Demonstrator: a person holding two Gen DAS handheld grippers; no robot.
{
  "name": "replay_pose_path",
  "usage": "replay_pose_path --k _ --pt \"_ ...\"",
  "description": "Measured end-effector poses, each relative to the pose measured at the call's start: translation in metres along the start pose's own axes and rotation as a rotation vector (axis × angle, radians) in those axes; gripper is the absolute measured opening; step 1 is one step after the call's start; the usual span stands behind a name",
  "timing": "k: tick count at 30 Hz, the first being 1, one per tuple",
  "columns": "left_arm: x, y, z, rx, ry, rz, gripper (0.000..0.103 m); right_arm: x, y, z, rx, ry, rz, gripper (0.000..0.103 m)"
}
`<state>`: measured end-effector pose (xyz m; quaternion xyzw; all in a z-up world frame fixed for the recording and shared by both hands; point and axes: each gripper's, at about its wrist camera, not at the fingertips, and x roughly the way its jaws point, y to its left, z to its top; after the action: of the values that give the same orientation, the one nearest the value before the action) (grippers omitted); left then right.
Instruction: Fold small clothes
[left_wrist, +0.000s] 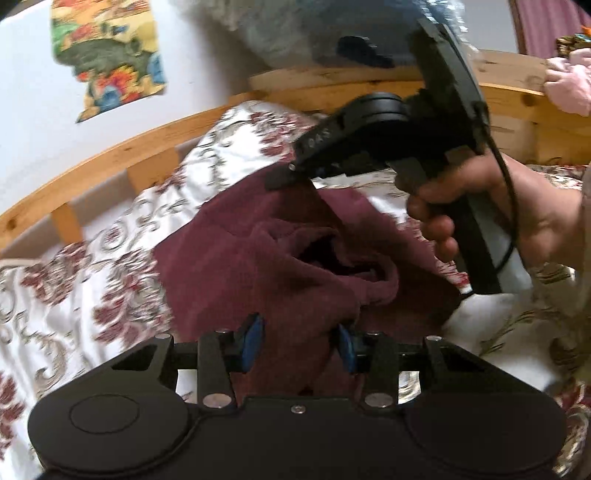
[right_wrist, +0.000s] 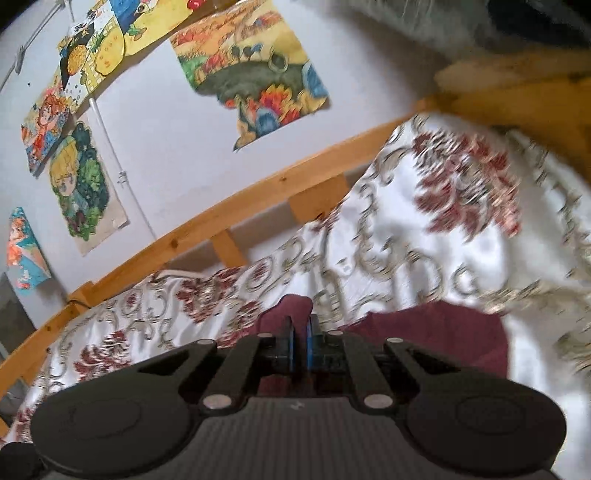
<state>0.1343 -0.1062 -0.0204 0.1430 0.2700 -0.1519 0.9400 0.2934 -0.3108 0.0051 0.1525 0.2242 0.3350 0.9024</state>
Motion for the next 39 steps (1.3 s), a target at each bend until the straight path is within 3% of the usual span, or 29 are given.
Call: replay_pose_path --k 10,17,21,24,26,27,29,31,32,37,39 --pt "0.014 -0.018 0.0 -0.06 0.003 -0.201 0.044 -0.045 -0.026 0.002 -0.028 -0.003 -0.173 0.008" --pt "0.024 -0.013 -0.003 -0.173 0.03 -0.313 0.043 -0.043 -0.047 -0.006 0.026 0.079 -0.282 0.008" --pt "0.018 -0.003 -0.002 -0.232 0.032 -0.357 0.049 -0.037 -0.058 -0.013 0.07 0.115 -0.29 0.009" --pt "0.004 0.01 -0.001 -0.301 0.002 -0.385 0.064 -0.039 -0.059 -0.014 0.085 0.112 -0.286 0.01" --pt "-0.008 0.017 -0.002 -0.357 -0.032 -0.365 0.071 -0.041 -0.058 -0.013 0.089 0.108 -0.284 0.012" --pt "-0.013 0.021 -0.003 -0.384 -0.043 -0.347 0.075 -0.043 -0.058 -0.013 0.094 0.106 -0.287 0.02" --pt "-0.021 0.03 -0.005 -0.446 -0.063 -0.304 0.083 -0.049 -0.057 -0.013 0.116 0.102 -0.29 0.025" --pt "-0.026 0.041 -0.008 -0.522 -0.082 -0.255 0.09 -0.056 -0.057 -0.013 0.145 0.097 -0.289 0.053" --pt "-0.025 0.047 -0.008 -0.56 -0.084 -0.237 0.091 -0.06 -0.057 -0.014 0.161 0.093 -0.287 0.056" --pt "-0.007 0.079 -0.012 -0.765 -0.01 -0.12 0.091 -0.082 -0.052 -0.028 0.228 0.106 -0.264 0.06" --pt "0.003 0.087 -0.018 -0.815 0.021 -0.119 0.09 -0.09 -0.048 -0.038 0.247 0.129 -0.249 0.059"
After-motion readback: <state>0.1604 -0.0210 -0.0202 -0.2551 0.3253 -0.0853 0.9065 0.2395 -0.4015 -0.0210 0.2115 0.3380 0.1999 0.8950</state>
